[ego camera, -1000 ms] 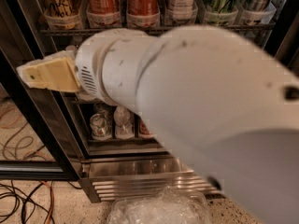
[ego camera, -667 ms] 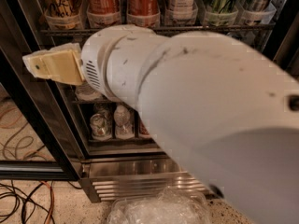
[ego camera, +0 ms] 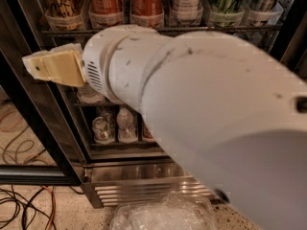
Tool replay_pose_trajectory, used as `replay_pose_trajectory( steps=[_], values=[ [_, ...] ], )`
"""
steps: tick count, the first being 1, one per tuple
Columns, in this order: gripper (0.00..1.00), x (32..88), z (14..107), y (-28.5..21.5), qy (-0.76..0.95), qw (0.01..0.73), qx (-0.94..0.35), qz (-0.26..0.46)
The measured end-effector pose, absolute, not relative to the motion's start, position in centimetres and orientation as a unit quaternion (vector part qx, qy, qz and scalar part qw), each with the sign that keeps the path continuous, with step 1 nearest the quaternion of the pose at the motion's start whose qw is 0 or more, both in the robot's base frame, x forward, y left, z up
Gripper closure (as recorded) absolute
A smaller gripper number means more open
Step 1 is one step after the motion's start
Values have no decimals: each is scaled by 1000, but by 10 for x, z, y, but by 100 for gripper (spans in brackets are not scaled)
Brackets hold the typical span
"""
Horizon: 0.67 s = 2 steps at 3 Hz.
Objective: Pick coke can from top shelf of fridge
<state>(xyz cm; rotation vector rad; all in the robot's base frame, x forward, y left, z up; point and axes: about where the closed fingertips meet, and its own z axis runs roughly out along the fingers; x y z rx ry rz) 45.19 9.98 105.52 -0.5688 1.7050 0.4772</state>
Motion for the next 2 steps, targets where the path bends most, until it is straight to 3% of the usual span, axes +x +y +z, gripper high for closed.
replay_pose_trajectory(
  steps=[2],
  values=[
    [0,463,1053,77,735,616,-225,173]
  ],
)
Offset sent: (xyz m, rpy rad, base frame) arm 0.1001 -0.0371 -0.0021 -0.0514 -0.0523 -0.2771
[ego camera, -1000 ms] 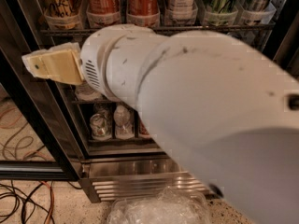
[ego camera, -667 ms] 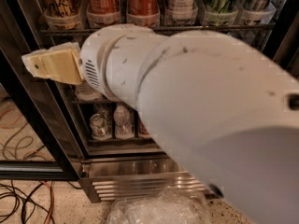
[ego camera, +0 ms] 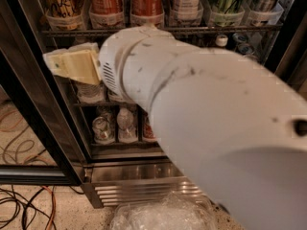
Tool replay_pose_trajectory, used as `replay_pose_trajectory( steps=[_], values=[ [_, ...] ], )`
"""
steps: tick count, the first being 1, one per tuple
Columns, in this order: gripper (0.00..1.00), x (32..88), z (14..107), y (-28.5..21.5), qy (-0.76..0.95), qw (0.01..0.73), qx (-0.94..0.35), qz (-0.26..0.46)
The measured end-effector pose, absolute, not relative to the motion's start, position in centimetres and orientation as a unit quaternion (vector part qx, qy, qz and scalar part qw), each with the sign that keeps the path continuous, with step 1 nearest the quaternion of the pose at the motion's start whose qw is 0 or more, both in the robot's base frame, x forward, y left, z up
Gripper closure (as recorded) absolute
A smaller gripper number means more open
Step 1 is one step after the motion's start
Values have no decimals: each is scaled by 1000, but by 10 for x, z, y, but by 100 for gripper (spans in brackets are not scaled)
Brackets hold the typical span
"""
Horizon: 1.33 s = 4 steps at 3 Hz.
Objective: Pick coke can from top shelf of fridge
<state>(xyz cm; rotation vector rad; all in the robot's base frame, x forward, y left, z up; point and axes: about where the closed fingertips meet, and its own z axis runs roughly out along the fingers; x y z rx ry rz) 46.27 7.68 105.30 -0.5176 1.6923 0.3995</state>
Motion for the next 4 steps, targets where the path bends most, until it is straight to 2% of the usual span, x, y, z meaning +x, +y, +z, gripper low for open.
replay_pose_trajectory(
  steps=[1,2,3,4],
  values=[
    [0,472,1042,47,738,632,-191,139],
    [0,473,1036,38,740,637,-178,122],
    [0,469,1035,61,736,643,-174,121],
    [0,469,1035,61,736,643,-174,121]
  ],
)
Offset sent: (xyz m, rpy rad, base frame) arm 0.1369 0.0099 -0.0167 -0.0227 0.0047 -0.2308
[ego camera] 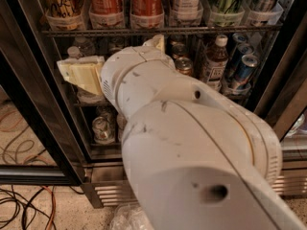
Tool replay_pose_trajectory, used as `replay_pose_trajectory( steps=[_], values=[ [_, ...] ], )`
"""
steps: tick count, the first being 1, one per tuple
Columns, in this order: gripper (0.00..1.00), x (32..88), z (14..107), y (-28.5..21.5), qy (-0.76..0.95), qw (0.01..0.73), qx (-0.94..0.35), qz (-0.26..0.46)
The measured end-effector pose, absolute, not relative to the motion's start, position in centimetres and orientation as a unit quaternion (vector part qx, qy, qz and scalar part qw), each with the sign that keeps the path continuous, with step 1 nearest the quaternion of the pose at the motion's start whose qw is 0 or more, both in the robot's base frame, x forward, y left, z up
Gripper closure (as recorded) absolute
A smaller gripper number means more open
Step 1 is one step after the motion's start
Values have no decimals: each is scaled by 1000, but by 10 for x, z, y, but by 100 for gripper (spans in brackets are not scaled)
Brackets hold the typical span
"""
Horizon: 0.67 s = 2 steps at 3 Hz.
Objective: Pick coke can from top shelf of fridge
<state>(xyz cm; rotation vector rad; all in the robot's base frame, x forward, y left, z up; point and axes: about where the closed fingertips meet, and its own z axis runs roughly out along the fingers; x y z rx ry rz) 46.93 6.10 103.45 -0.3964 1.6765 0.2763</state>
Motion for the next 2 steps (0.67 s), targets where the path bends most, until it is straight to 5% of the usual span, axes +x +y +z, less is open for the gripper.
replay_pose_trajectory(
  steps=[2],
  values=[
    [0,476,1043,51,714,671,-175,94]
  ],
)
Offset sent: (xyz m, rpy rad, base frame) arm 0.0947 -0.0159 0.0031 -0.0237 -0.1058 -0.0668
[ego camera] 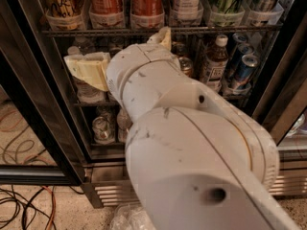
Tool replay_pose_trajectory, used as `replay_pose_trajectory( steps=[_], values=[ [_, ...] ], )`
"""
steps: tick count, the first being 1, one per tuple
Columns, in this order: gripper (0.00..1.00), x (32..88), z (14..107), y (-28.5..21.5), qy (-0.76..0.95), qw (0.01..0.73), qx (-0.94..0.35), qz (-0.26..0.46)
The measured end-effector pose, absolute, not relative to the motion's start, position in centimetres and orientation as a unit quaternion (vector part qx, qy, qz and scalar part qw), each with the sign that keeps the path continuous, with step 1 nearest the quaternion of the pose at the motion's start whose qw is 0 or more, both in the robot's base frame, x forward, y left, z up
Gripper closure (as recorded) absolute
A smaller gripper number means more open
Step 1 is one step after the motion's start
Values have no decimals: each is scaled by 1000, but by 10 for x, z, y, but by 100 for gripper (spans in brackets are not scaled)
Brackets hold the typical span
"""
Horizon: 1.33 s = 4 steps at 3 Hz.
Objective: Pick coke can from top shelf of fridge
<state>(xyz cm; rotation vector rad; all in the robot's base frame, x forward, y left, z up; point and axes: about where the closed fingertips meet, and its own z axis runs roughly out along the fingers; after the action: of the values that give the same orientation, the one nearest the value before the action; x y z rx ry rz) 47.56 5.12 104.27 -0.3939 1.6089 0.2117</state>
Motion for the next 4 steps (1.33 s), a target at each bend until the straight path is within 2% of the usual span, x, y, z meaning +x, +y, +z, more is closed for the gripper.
replay_pose_trajectory(
  steps=[3,4],
  values=[
    [0,496,1042,49,686,695,-188,106],
    [0,519,1042,55,673,704,-195,118]
  ],
)
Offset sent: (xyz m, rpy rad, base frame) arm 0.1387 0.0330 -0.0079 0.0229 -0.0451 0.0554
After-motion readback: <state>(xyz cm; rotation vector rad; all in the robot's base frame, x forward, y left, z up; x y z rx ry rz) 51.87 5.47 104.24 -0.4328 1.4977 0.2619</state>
